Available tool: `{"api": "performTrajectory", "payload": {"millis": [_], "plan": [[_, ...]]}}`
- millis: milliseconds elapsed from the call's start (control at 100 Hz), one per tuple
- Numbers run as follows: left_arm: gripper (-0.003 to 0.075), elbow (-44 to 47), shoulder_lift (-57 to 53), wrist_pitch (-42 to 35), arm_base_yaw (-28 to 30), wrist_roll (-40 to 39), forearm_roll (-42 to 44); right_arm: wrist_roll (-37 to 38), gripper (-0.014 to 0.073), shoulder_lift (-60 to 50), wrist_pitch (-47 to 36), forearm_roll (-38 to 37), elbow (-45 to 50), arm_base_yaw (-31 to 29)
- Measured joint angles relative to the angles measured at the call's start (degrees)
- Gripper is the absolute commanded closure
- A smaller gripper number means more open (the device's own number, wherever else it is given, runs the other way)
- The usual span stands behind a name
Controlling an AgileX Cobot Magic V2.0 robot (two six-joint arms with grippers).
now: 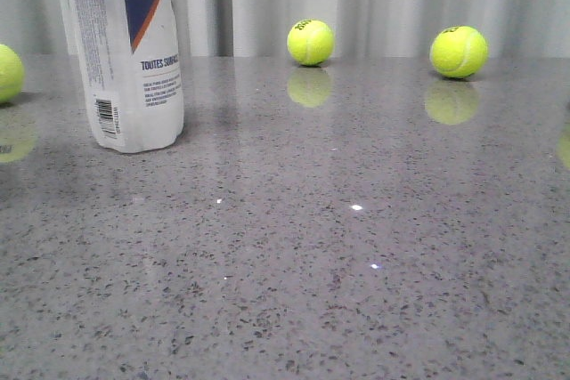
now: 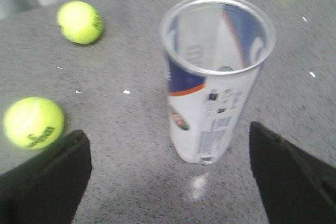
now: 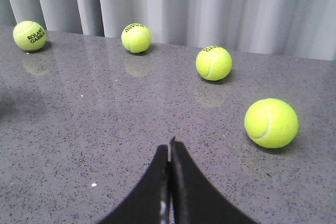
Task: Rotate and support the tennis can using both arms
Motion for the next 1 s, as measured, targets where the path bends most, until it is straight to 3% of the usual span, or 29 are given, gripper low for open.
{"api": "performTrajectory", "payload": {"millis": [200,470,540,610,800,1000], "plan": [[0.0136,13.39,-12.27,-10.98,3.42,-1.36,-0.91,0.00,0.0664,0.00,0.00,0.00,0.00,0.00],[0.0149,30.96,-24.82,-25.78,3.78,-1.63,-2.04,0.00,0.0664,0.00,0.00,0.00,0.00,0.00],[0.0210,34.20,-26.66,-28.73,3.78,-1.63,-2.37,0.00,0.0664,0.00,0.00,0.00,0.00,0.00],[0.0323,36.56,-27.69,-30.67,3.78,-1.75,-2.54,0.00,0.0664,0.00,0.00,0.00,0.00,0.00],[0.0745,38.42,-28.04,-32.09,3.81,-1.75,-2.56,0.00,0.0664,0.00,0.00,0.00,0.00,0.00],[0.0741,38.42,-28.04,-34.94,3.81,-1.75,-2.66,0.00,0.0664,0.00,0.00,0.00,0.00,0.00]]}}
